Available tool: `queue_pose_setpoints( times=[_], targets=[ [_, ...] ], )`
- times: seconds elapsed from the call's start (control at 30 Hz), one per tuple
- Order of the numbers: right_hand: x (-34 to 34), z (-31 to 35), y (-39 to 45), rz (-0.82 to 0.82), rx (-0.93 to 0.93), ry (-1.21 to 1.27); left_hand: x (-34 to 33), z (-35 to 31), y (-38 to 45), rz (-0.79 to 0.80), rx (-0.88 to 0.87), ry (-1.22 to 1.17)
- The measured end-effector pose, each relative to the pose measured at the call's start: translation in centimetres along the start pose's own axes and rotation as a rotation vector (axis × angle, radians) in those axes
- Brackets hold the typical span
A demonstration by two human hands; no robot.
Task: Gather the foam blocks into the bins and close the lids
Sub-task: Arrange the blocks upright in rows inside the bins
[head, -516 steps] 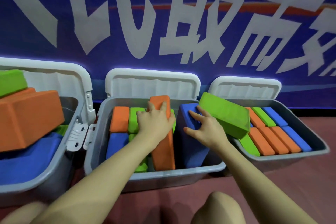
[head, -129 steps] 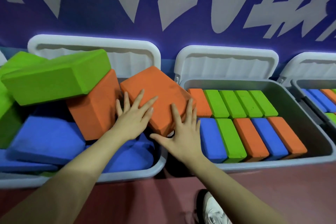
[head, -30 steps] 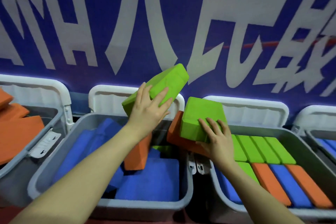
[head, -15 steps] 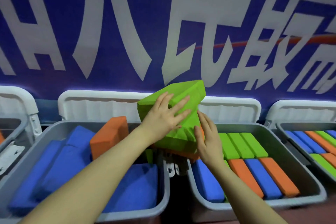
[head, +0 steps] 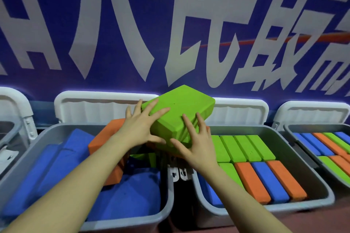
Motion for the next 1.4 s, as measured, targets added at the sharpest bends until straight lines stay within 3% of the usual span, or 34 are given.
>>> queue_pose_setpoints(
  times=[0.2, 0.37, 0.63, 0.73, 0.83, 1.0, 1.17, 1.4],
  targets=[
    [-0.4, 0.5, 0.4, 0.085, -0.053, 0.175, 0.5, -0.2, 0.7, -0.283, -0.17, -0.127],
    [0.8, -1.7, 1.3, 0.059, -0.081, 0.223, 0.1, -2.9, 1.2, -0.358, -0.137, -0.124],
    [2.4, 0.1, 1.0, 0.008, -0.129, -0.225, 1.0, -3.3, -0.4, -0.195, -0.086, -0.002],
    [3.4, 1.9, 1.3, 0.005, -0.137, -0.415, 2.3, -2.2, -2.5, -0.232, -0.039, 0.015],
    [3.6, 5.4, 0.6, -0.001, -0.083, -0.412, 3.8, -0.6, -5.4, -0.267, -0.013, 0.036],
    [1.0, 12.1, -1.8, 0.091, 0.134, -0.358, 5.6, 3.4, -11.2, -0.202, 0.097, -0.047],
    [-3.8, 16.5, -3.3, 0.285, 0.322, -0.356, 4.7, 8.0, -18.2, -0.131, 0.266, -0.097],
    [-12.6, 17.3, -4.3, 0.521, 0.351, -0.436, -1.0, 10.7, -23.7, 0.117, 0.519, -0.081]
  ],
)
Point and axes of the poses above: each hand's wrist, its own y-axis towards the middle knuckle, its own x-axis out of the back of the hand, z = x × y, the point moved 3 cm from there along y, towards the middle knuckle, and after that the axes turned 13 degrees about -x, right-handed, at the moved point
